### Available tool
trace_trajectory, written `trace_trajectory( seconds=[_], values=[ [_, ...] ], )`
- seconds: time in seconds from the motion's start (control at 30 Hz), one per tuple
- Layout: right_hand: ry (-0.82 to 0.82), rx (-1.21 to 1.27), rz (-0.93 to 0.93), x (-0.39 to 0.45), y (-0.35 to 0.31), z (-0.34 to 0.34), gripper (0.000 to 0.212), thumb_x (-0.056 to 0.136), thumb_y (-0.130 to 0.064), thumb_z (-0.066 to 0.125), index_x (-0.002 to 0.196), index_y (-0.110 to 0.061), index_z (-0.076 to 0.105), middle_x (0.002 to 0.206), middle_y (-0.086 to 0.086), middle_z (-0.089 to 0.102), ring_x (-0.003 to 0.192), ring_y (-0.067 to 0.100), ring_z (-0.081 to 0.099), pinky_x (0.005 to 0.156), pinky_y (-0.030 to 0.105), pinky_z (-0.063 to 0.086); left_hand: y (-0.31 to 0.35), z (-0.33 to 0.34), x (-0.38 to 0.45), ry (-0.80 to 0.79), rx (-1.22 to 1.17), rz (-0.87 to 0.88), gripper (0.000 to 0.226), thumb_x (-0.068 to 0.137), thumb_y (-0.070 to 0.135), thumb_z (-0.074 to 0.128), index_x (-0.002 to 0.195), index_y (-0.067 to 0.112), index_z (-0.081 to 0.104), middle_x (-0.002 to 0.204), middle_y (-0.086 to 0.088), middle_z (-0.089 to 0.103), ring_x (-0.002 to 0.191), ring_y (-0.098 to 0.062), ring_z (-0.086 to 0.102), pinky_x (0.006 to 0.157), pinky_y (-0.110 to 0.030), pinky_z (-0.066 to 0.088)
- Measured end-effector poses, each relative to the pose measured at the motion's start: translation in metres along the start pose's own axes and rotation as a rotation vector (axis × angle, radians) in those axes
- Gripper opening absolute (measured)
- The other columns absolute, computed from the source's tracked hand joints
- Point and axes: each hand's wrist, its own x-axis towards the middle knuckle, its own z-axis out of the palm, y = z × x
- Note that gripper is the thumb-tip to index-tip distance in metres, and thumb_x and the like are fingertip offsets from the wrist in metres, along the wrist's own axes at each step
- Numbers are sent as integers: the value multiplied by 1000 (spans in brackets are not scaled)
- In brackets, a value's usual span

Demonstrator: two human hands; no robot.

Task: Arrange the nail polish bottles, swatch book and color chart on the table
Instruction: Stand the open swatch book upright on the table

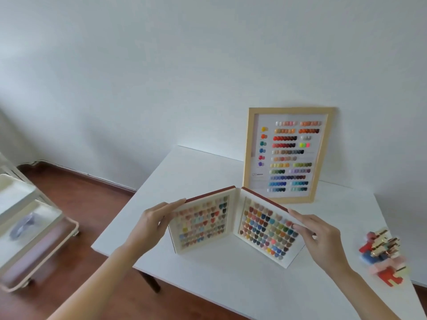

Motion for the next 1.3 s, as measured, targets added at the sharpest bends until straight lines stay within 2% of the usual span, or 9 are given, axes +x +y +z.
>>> trace_trajectory(
  seconds=[0.13,0.27,0.33,0.43,0.53,0.67,0.9,1.1,1.3],
  values=[
    [-19,12,-25,21,-1,1,47,81,0,67,123,-21,61,101,-6,68,96,-1,60,71,3,49,-2,-1,5,32,-16,-25,47,92,3,57,131,30,58,83,12,64,72,1,53,66,-9,40],
    [-32,57,-66,50,-4,8,46,80,1,68,121,-19,62,112,-9,65,106,-5,56,85,8,50,-9,-5,7,86,3,-64,48,90,0,60,128,29,61,79,11,64,65,-1,49,61,-9,38],
    [-49,59,-83,64,-6,16,46,79,2,69,121,-18,62,110,-11,63,107,-11,51,88,1,42,-14,-11,4,118,8,-87,49,90,-2,60,127,30,62,81,10,66,63,-2,48,59,-11,37],
    [-101,92,-100,84,-13,32,45,80,0,69,121,-17,61,106,-9,65,102,-10,54,87,-2,40,-22,-23,-5,166,18,-118,50,89,-2,61,126,31,62,87,13,68,67,-6,56,62,-17,44],
    [-142,121,-153,109,-28,52,44,81,-2,68,121,-18,61,104,-7,68,95,0,63,86,4,46,-31,-38,-14,231,44,-146,49,87,-4,63,125,26,64,85,17,67,65,1,53,64,-4,39],
    [-176,171,-215,144,-52,88,41,83,-3,67,121,-17,61,103,-3,71,91,8,67,81,7,50,-52,-61,-21,311,61,-203,49,88,-2,62,126,29,63,85,21,65,67,3,53,58,-8,38],
    [-185,199,-272,193,-92,161,42,84,-2,66,122,-19,61,98,-2,71,82,0,64,78,4,48,-95,-95,-16,399,126,-275,50,86,-7,62,126,23,64,85,32,60,70,11,54,62,0,37],
    [-156,205,-281,225,-112,210,40,86,-3,63,122,-20,61,99,-1,71,85,4,65,81,20,56,-131,-106,-3,447,142,-311,48,90,0,60,128,28,61,87,25,62,76,9,57,65,0,40],
    [-116,192,-282,246,-120,240,40,87,-2,62,123,-20,61,98,0,70,84,1,62,81,20,56,-154,-101,15,485,141,-301,46,89,-3,60,129,21,61,90,9,67,81,6,58,66,-3,41]
  ],
)
